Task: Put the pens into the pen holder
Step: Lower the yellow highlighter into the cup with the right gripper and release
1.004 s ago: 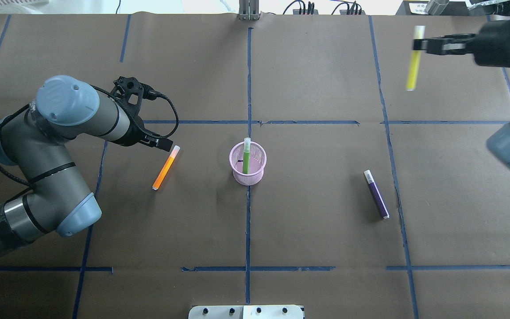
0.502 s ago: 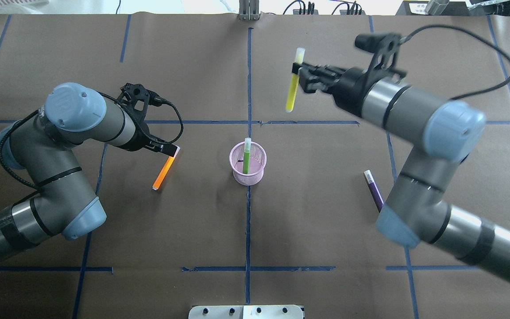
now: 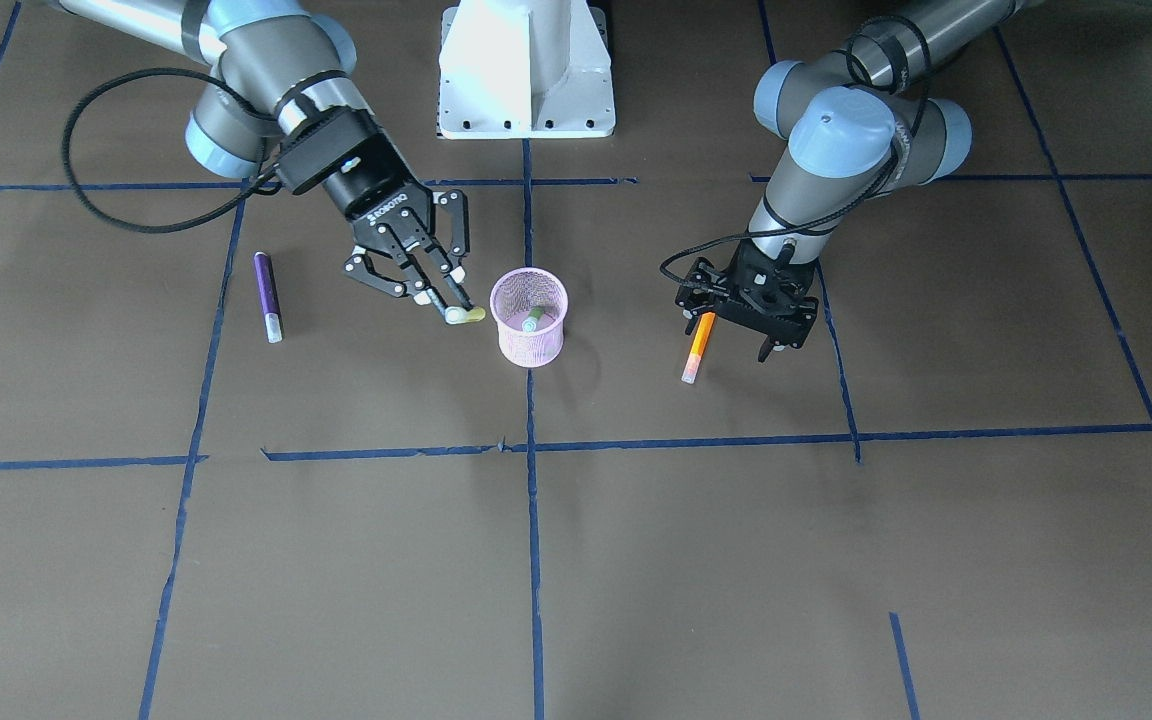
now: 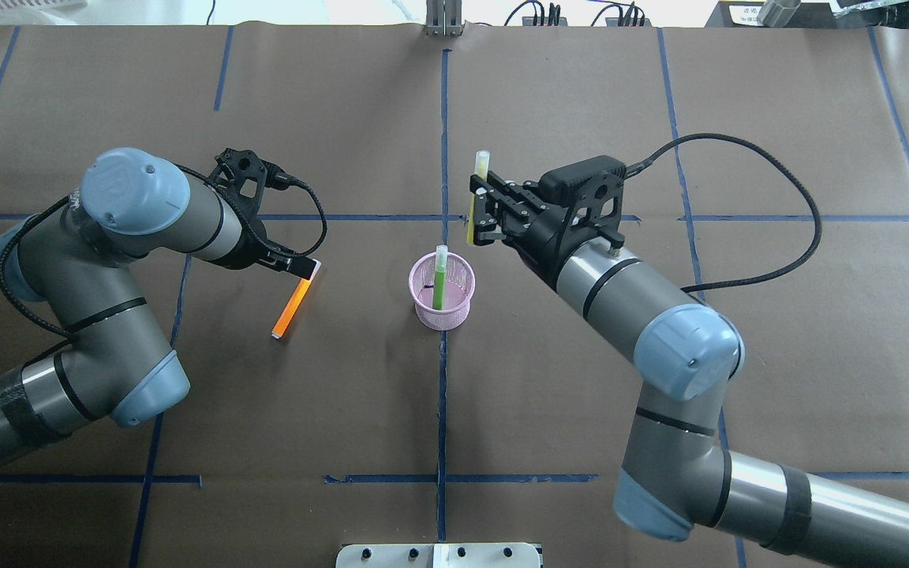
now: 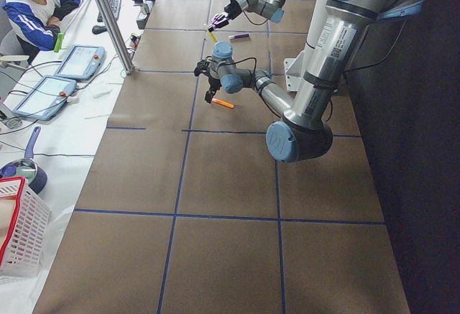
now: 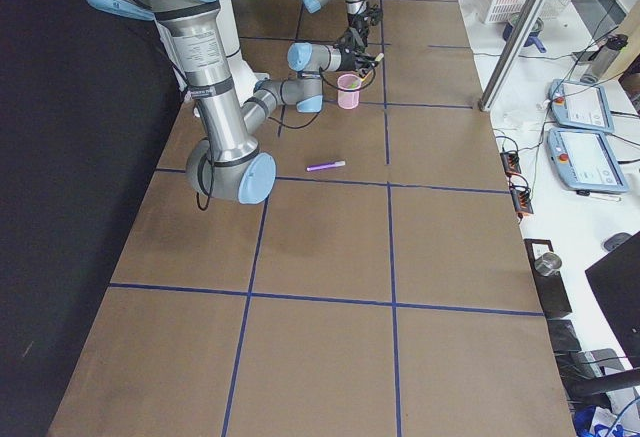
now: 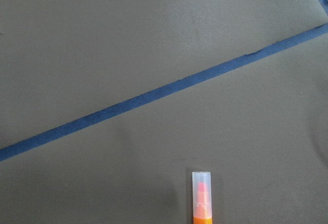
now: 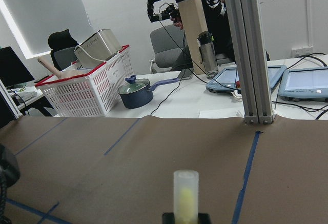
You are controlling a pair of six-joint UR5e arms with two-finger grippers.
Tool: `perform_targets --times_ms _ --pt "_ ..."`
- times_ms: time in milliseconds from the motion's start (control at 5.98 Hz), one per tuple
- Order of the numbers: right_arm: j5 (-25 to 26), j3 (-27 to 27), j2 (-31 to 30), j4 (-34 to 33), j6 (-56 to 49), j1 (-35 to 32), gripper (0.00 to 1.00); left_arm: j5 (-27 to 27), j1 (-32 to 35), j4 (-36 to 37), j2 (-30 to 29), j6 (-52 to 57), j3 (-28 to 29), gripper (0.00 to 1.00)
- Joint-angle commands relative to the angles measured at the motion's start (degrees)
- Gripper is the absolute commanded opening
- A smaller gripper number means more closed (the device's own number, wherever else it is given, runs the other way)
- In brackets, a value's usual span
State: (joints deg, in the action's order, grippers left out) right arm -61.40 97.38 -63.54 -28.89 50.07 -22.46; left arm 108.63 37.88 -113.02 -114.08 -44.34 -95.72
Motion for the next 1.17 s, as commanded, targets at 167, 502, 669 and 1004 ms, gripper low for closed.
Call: perform_targets --times_ms 167,502,669,1004 --pt "3.7 -1.4 1.1 -1.9 -0.7 3.9 0.0 0.0 0.0 -1.0 0.0 0.0 0.0 1.0" --pt "3.7 -4.1 1.8 -2.0 -0.7 4.4 0.0 0.0 0.0 -1.3 0.1 0.0 0.6 1.0" --pt "3.9 -4.9 2.4 -2.0 -0.7 4.9 0.01 0.0 0.0 -1.4 0.1 0.0 0.7 1.0" --pt "5.6 -5.2 2.5 -2.0 -1.7 5.7 0.72 -0.1 -0.1 -2.5 0.2 0.1 0.9 1.0"
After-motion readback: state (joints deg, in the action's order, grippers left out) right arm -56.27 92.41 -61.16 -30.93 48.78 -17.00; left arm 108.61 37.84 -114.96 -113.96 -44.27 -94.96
